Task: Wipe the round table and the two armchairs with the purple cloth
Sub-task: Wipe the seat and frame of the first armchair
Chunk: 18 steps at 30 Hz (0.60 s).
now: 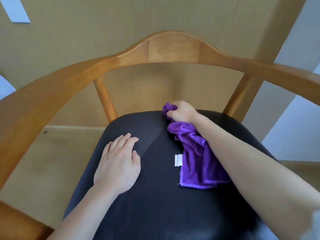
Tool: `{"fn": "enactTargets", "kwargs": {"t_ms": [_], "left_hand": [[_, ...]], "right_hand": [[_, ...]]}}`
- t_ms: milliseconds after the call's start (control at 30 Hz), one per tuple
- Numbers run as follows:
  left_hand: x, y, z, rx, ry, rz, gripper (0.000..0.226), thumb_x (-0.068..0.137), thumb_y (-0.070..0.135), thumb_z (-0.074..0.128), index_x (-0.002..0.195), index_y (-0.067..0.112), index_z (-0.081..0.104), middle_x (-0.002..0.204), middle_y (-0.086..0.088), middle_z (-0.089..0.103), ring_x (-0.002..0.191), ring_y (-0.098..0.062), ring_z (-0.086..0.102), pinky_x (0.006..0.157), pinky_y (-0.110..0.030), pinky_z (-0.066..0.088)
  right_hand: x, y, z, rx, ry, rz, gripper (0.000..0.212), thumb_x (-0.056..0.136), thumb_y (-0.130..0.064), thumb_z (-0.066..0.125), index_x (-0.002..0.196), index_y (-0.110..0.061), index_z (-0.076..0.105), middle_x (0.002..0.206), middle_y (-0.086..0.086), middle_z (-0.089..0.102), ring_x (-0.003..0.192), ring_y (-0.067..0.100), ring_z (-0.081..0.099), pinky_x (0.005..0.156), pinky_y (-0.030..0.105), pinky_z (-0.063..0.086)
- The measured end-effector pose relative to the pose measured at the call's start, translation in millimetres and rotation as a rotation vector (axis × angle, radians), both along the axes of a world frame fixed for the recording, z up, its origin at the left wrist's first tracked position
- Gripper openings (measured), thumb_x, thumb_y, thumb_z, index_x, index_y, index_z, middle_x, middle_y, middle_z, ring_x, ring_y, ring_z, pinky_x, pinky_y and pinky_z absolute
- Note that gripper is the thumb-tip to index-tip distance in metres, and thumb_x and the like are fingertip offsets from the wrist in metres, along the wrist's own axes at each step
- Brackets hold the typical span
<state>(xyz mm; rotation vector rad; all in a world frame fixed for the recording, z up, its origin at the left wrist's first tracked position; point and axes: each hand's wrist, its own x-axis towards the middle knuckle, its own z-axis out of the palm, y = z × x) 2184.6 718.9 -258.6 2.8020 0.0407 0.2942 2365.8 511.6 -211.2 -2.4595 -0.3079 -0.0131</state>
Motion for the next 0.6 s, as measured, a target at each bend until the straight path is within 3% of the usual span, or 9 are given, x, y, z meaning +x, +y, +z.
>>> {"fn": "enactTargets", "kwargs": {"t_ms": [133,200,267,333,500,600], "left_hand": [[-1.9,-2.9,1.9,-0.009,-0.01,0.007,0.046,0.1,0.026,0.031,0.144,0.037,0.037,0.159,0.018,0.025,0.145,-0.002,0.014,0.122,-0.029,0.01],[-2.8,-3.0,1.2,-0.017,-0.012,0.01,0.046,0.099,0.025,0.033,0.143,0.037,0.038,0.158,0.019,0.025,0.144,-0.001,0.014,0.122,-0.029,0.01],[-2.4,-2.7,0.8,-0.025,-0.015,0.015,0.046,0.099,0.025,0.033,0.143,0.038,0.038,0.158,0.02,0.026,0.143,0.0,0.014,0.122,-0.028,0.01],[-1.2,-1.3,1.4,-0.03,-0.017,0.011,0.046,0.099,0.025,0.034,0.142,0.038,0.038,0.158,0.02,0.026,0.143,0.001,0.014,0.121,-0.027,0.01],[-2.5,-1.2,2.9,-0.053,-0.035,0.008,0.046,0.099,0.025,0.034,0.142,0.039,0.04,0.158,0.021,0.026,0.143,0.002,0.012,0.121,-0.025,0.009],[-3.4,-1.8,1.8,-0.068,-0.042,0.014,0.046,0.099,0.026,0.034,0.142,0.041,0.038,0.157,0.024,0.024,0.142,0.004,0.01,0.121,-0.025,0.009]], "right_hand": [[-5.3,10.2,-16.2,-0.115,0.013,0.137,0.016,0.079,-0.015,0.056,0.077,-0.027,0.066,0.071,-0.009,0.063,0.077,0.024,0.059,0.059,0.026,0.042],[-18.6,6.6,-11.2,-0.14,0.019,0.226,0.027,0.077,-0.014,0.058,0.098,-0.021,0.074,0.088,-0.002,0.073,0.09,0.026,0.064,0.075,0.031,0.053],[-44.2,6.9,-6.6,-0.155,0.025,0.332,0.04,0.077,-0.013,0.061,0.113,-0.024,0.075,0.115,-0.006,0.074,0.109,0.018,0.064,0.096,0.031,0.051],[-77.3,11.9,-3.3,-0.12,0.019,0.475,0.044,0.074,-0.013,0.062,0.114,-0.028,0.076,0.124,-0.016,0.07,0.116,0.006,0.06,0.103,0.024,0.045],[-108.1,10.1,8.4,-0.093,0.063,0.728,0.033,0.071,-0.013,0.061,0.097,-0.025,0.078,0.101,-0.015,0.074,0.098,0.003,0.067,0.088,0.024,0.053],[-63.4,1.0,13.5,0.007,-0.061,0.503,0.033,0.071,-0.018,0.058,0.096,-0.025,0.078,0.096,-0.016,0.074,0.091,0.002,0.067,0.08,0.016,0.051]]}}
